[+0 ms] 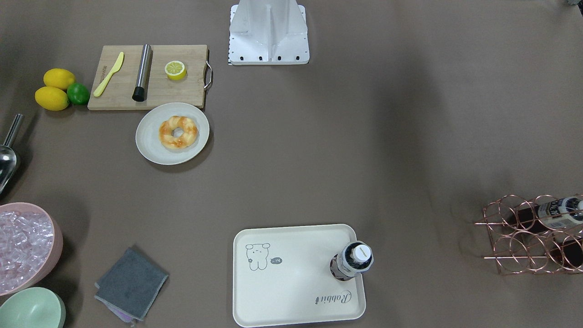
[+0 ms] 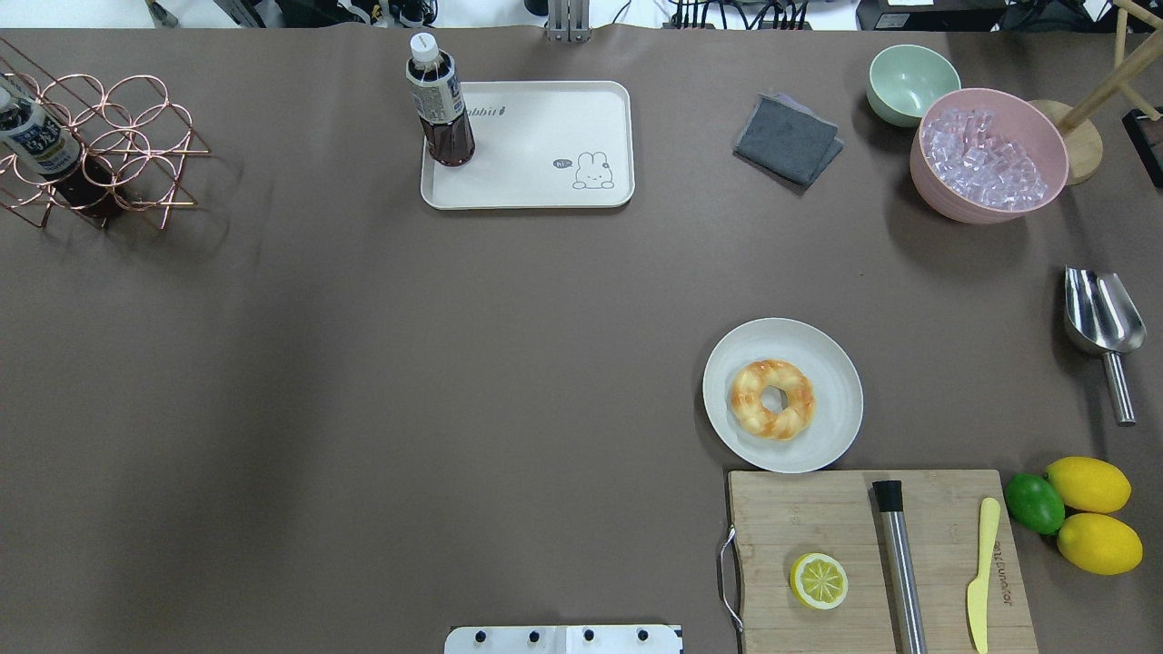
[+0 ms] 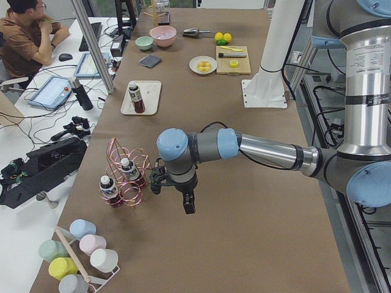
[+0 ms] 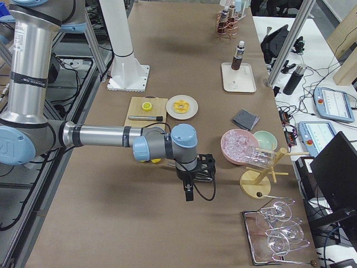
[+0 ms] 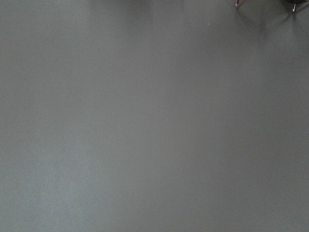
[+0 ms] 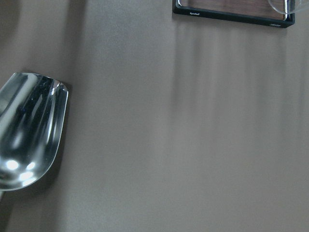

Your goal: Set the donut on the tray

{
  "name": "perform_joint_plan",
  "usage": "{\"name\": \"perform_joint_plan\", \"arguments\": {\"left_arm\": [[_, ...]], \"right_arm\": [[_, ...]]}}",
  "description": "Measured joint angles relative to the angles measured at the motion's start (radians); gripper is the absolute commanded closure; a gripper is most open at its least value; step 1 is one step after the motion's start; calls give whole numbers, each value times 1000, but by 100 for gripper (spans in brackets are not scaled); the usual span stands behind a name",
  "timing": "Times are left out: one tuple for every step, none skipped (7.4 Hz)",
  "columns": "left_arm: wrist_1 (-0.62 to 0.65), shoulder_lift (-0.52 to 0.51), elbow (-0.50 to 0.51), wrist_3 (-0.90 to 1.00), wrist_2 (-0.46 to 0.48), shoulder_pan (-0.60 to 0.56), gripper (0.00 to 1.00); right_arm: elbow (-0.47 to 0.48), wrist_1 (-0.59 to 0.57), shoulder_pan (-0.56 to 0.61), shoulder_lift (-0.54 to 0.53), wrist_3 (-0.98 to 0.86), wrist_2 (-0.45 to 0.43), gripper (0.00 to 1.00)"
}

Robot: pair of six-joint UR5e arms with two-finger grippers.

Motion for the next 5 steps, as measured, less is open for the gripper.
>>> {"name": "perform_joint_plan", "arguments": {"left_arm": [[0, 0, 3, 0, 0, 0, 2], [0, 0, 4, 0, 0, 0, 2], [0, 0, 6, 0, 1, 0, 2], [1, 1, 6, 0, 1, 0, 2], [1, 1, 7, 0, 0, 0, 2]], "right_arm": [[0, 0, 0, 0, 0, 3, 5], [0, 1, -1, 1, 0, 5, 5], [2, 1, -1, 1, -1, 6, 5], [2, 1, -2, 1, -1, 6, 5], [2, 1, -4, 2, -2, 6, 6]]}}
